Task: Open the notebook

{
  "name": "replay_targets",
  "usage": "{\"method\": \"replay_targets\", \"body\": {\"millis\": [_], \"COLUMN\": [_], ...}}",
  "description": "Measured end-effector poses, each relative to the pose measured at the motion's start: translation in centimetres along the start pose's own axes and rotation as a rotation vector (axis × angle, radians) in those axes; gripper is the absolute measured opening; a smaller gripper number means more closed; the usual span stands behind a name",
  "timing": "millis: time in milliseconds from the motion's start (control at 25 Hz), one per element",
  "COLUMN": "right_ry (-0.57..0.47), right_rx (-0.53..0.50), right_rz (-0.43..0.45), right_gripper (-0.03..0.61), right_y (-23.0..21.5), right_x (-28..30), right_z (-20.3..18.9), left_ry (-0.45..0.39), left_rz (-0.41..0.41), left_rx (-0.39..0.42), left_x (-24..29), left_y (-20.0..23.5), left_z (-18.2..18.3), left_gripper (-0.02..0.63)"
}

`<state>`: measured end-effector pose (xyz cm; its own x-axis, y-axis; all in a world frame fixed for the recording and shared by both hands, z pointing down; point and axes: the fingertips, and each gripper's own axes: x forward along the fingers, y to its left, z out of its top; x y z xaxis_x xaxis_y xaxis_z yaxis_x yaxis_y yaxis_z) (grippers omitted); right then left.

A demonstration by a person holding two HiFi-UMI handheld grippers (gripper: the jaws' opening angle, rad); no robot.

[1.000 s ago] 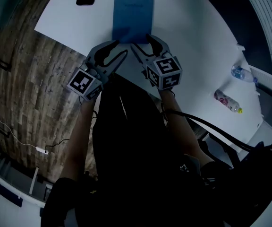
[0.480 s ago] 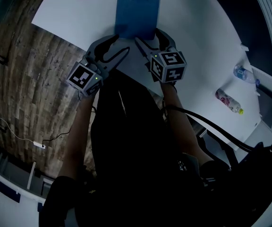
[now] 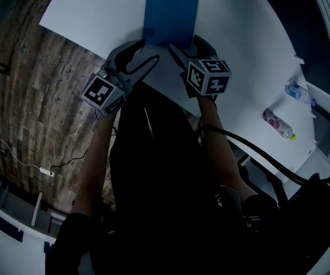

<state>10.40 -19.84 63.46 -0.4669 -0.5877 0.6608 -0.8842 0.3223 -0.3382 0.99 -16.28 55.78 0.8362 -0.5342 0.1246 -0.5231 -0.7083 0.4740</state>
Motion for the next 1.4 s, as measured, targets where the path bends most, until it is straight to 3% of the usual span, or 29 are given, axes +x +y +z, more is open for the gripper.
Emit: {"method": "replay_targets", "body": {"millis": [440, 680, 1000, 1400], "right_ry": [0.010, 0.017, 0.030, 0.009], "right_rx": [0.047, 0.068, 0.061, 0.099], "right_rz": [0.020, -0.003, -0.010, 0.017], "right_gripper": [0.342, 0.227, 0.120, 0.045], "right_y": [0.3, -1.1, -1.5, -1.5], "right_x": [0.2, 0.2, 0.0, -0.6], "right_z": [-0.2, -0.4, -0.2, 0.4], "left_ry": [0.025, -0.007, -0.010, -0.015], "left_rz": [0.012, 0.007, -0.001, 0.001], "left_rx": [0.000, 0.013, 0.007, -0.011], "left_x": [-0.4, -0.3, -0.3, -0.1], "left_y": [0.2, 0.0, -0.3, -1.0], "left_z": [-0.7, -0.1, 0.1, 0.7], "left_gripper": [0.219, 0.219, 0.219, 0.219]}}
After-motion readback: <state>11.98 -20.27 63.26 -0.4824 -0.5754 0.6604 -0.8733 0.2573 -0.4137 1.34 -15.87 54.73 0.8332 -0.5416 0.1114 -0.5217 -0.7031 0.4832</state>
